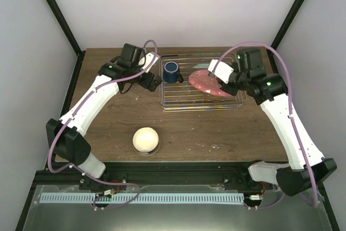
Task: Load the mixed dishes into the dish rack
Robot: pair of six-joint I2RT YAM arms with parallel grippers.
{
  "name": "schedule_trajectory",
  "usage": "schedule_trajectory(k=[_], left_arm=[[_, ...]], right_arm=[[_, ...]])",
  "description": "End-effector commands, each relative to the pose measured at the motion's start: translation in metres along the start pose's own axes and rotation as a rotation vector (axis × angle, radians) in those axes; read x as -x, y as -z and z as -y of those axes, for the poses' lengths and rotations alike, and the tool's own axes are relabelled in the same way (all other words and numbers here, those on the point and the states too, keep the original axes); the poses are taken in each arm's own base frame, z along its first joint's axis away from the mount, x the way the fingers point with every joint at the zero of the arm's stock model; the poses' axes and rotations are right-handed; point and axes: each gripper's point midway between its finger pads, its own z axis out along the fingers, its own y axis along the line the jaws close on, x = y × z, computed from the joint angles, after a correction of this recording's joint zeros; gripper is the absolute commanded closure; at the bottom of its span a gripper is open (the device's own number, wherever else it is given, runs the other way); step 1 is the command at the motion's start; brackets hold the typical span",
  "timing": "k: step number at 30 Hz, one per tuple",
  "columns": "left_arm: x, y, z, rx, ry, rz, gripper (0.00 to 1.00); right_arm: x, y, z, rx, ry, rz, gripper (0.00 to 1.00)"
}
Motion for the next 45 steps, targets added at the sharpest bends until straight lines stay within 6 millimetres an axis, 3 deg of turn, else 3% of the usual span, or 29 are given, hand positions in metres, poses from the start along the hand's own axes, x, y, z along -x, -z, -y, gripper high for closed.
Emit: schedule_trajectory(k=[1,10,21,33,45], left_arm=[[0.005,-0.001,-0.002,0.005,0.007,0.015,0.00],[0.001,-0.005,-0.003,0.012,0.015,0.001,0.00],[-0.005,-0.008,-0.005,0.024,0.015,-0.022,0.00],[-0.006,-0.010,-0.008,0.041,0.012,-0.031,0.00],[-0.006,-0.015,-0.010,0.045,0.010,-0.046,0.00]], right_arm=[[-0.002,0.009,0.025,-0.151,0.138,-0.037,0.99],[-0.029,0.007,0.037,-0.312,0.320,-0.135,0.99],[-0.031,-0.004,0.040,-0.338,0.410,-0.144,0.99],[-0.044,-0.038,0.028,-0.323,0.498,-0.150,0.99],[-0.044,-0.051,0.024,-0.343,0.575,-0.128,0.99]])
